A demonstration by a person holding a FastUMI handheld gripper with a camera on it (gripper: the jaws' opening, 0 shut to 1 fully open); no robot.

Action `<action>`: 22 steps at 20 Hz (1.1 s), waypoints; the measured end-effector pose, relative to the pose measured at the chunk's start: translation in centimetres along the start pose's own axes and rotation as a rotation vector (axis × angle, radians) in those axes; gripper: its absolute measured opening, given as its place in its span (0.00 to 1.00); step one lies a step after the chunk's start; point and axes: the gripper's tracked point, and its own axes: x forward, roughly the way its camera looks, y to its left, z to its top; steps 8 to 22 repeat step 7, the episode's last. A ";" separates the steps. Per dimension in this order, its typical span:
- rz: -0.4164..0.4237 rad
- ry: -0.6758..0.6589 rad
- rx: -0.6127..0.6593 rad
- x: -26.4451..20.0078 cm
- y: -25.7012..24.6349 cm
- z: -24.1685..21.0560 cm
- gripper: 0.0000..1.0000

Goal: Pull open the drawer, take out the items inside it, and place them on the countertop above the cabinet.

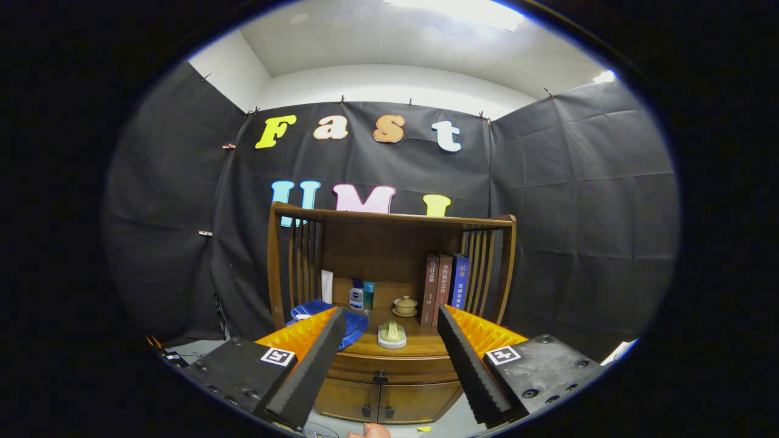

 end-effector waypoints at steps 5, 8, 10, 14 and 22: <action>-0.005 -0.003 0.003 -0.1 -0.1 0.3 0.98; -0.004 -0.004 0.005 -0.1 -0.1 0.4 0.98; -0.004 -0.004 0.005 -0.1 -0.1 0.4 0.98; -0.004 -0.004 0.005 -0.1 -0.1 0.4 0.98; -0.004 -0.004 0.005 -0.1 -0.1 0.4 0.98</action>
